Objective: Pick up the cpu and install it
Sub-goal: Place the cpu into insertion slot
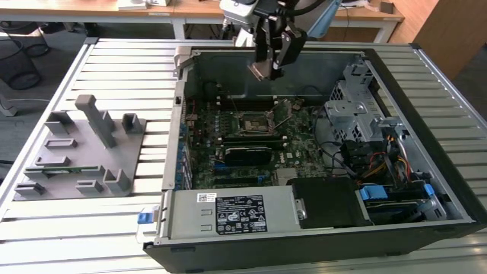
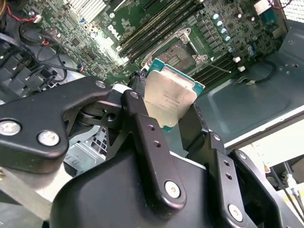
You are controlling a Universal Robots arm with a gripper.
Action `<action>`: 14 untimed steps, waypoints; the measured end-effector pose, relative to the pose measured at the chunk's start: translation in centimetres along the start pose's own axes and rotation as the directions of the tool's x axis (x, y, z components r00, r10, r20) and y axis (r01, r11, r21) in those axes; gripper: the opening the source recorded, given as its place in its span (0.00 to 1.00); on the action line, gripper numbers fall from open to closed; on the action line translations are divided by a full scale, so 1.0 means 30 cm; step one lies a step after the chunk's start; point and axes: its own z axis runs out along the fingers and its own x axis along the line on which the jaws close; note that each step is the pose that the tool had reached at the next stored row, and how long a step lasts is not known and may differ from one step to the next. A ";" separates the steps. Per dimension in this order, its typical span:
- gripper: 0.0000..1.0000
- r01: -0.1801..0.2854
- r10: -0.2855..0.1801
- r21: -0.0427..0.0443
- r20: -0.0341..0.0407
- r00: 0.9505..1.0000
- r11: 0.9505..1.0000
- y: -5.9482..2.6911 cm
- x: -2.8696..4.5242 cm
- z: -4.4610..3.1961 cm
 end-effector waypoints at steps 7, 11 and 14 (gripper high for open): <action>0.53 -0.107 0.107 -0.001 0.006 0.994 0.994 -0.001 0.000 0.015; 0.53 -0.149 0.149 -0.001 0.006 0.989 0.989 -0.001 0.000 0.021; 0.53 -0.170 0.170 -0.002 0.007 0.985 0.985 -0.001 0.003 0.030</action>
